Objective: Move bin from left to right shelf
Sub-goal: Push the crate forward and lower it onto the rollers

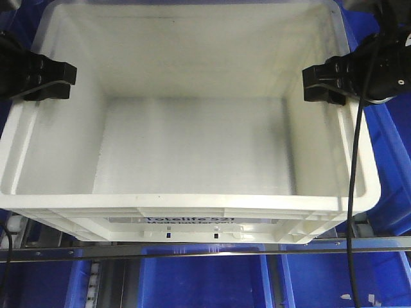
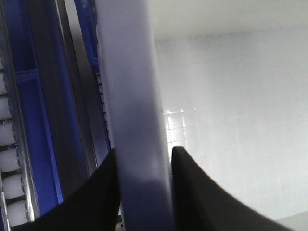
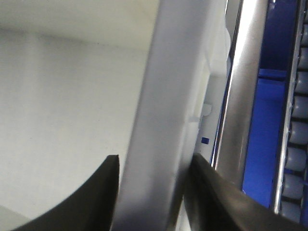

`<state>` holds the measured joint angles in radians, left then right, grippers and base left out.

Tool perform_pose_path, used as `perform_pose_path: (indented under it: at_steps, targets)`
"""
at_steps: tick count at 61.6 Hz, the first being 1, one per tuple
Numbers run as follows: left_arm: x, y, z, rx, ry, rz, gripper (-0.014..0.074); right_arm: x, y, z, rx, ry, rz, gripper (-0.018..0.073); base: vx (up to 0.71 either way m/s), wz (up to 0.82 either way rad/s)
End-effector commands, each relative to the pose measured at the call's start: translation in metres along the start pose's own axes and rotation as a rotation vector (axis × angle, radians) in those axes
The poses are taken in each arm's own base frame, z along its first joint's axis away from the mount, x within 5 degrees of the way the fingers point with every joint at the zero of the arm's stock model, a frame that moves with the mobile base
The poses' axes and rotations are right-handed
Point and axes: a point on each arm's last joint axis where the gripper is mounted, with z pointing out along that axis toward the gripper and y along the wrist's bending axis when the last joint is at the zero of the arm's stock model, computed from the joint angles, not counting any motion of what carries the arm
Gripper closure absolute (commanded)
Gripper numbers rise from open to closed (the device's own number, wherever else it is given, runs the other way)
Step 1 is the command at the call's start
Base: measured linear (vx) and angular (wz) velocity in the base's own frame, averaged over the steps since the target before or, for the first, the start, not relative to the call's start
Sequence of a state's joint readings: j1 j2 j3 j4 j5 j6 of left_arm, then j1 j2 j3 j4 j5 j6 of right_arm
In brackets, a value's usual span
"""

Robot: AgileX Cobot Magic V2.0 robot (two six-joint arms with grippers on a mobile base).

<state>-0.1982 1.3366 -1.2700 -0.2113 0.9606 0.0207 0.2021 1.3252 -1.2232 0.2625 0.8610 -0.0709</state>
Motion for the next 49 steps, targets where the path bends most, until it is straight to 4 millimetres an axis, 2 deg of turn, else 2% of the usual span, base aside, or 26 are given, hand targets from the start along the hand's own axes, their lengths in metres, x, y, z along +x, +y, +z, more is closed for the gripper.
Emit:
perform_pose_path:
  at_steps: [1, 25, 36, 49]
  targets:
    - [-0.011, -0.008, -0.021, 0.033, -0.135, 0.038, 0.0604, -0.024, 0.0, -0.016, 0.018, -0.228, -0.019, 0.0564, 0.0, 0.0]
    - [-0.018, -0.002, 0.005, 0.01, -0.108, 0.036, 0.0604, -0.031, -0.004, 0.005, 0.018, -0.244, -0.034, 0.0564, 0.0, 0.0]
    - [-0.023, 0.001, 0.01, -0.019, -0.14, 0.054, 0.0604, -0.036, -0.004, 0.009, 0.006, -0.282, -0.008, 0.0564, 0.0, 0.0]
    - [-0.026, 0.007, 0.016, -0.07, -0.147, 0.081, 0.0604, -0.037, -0.006, 0.024, -0.001, -0.264, -0.008, 0.0564, 0.0, 0.0]
